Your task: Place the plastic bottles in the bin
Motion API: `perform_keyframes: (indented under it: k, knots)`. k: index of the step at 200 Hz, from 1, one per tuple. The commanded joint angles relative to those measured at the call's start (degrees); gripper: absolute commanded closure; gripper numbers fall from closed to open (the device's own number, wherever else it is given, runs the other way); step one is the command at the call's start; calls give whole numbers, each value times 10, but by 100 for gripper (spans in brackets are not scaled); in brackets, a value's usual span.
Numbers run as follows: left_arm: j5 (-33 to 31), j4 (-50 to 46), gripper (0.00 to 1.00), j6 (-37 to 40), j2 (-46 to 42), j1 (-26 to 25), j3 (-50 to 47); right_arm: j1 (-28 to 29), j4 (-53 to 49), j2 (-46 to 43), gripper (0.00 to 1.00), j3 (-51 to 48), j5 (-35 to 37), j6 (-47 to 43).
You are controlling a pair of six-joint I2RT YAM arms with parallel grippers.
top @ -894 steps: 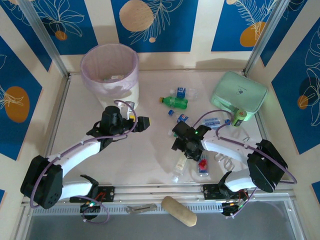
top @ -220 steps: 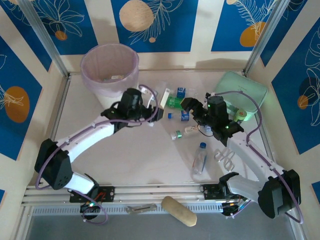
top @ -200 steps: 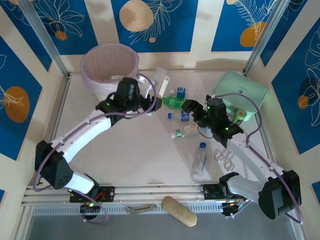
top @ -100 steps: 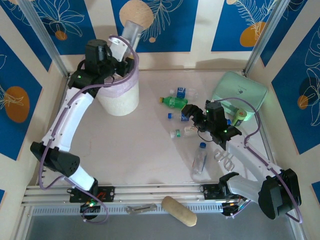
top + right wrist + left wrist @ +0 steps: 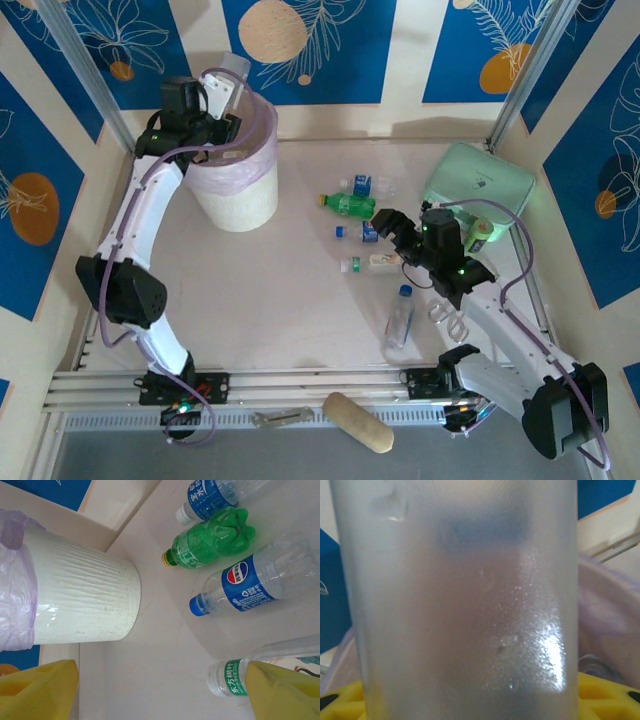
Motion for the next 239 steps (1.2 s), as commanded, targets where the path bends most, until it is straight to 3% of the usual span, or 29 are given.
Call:
perform_keyframes:
  k: [1,68,106,123,166,208,239]
  knots:
    - [10,-1,57,-16,17,11,14,-3,-27,-23,13,-6,19,-16]
    - [12,-8,52,-37,24,18,-12,-4,-37,-40,13,-13,28,-17]
    - [7,-8,31,-44,14,19,-21,-3,-34,-37,13,-11,21,-18]
    - [3,-6,16,-54,6,19,-23,-2,-34,-36,13,-11,20,-18]
    - [12,7,6,-85,-29,19,-29,1,-35,-36,13,-10,22,-17]
    - [86,24,0,-170,-94,17,-45,1,-57,-27,13,-1,25,-29]
    - [164,107,0,-263,-165,-1,-142,2,-117,-16,13,14,18,-46]
